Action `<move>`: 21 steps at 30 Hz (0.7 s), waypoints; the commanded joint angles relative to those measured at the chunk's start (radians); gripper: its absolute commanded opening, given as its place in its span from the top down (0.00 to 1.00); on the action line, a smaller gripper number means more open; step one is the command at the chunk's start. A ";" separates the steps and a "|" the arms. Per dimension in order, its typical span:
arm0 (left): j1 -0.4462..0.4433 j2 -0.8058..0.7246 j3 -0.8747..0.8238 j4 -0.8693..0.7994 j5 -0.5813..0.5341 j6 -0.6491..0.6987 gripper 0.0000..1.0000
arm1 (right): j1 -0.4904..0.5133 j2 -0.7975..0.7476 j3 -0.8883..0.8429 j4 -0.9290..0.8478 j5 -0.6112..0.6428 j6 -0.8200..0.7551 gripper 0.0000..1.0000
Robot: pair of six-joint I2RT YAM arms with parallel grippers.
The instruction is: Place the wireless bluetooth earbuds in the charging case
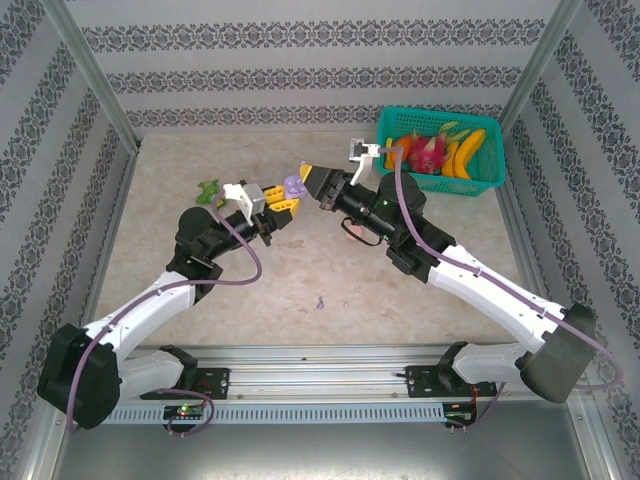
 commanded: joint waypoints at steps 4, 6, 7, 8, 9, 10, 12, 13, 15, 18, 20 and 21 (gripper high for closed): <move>-0.022 0.047 0.077 0.106 -0.027 0.037 1.00 | -0.008 -0.009 0.003 0.100 -0.029 0.021 0.82; -0.022 0.056 0.084 0.111 -0.026 0.033 1.00 | -0.007 -0.015 -0.008 0.100 -0.023 0.020 0.82; -0.023 0.061 0.086 0.112 -0.030 0.032 1.00 | -0.007 -0.016 -0.014 0.102 -0.017 0.020 0.82; -0.022 0.063 0.086 0.114 -0.030 0.029 1.00 | -0.007 -0.018 -0.020 0.103 -0.015 0.020 0.82; -0.023 0.065 0.086 0.120 -0.031 0.028 1.00 | -0.006 -0.019 -0.025 0.105 -0.015 0.020 0.82; -0.022 0.066 0.085 0.122 -0.033 0.024 1.00 | -0.007 -0.019 -0.029 0.106 -0.013 0.020 0.82; -0.022 0.068 0.084 0.125 -0.032 0.023 1.00 | -0.009 -0.018 -0.037 0.110 -0.011 0.020 0.82; -0.022 0.070 0.084 0.125 -0.033 0.021 1.00 | -0.008 -0.016 -0.039 0.110 -0.011 0.020 0.82; -0.022 0.070 0.085 0.125 -0.032 0.019 1.00 | -0.008 -0.011 -0.042 0.112 -0.009 0.020 0.82; -0.022 0.070 0.085 0.127 -0.031 0.015 1.00 | -0.009 -0.007 -0.050 0.113 -0.004 0.016 0.82; -0.022 0.069 0.088 0.126 -0.028 0.011 1.00 | -0.011 -0.006 -0.055 0.113 0.004 0.011 0.82; -0.022 0.070 0.091 0.125 -0.027 0.012 1.00 | -0.013 -0.006 -0.058 0.113 0.007 0.009 0.82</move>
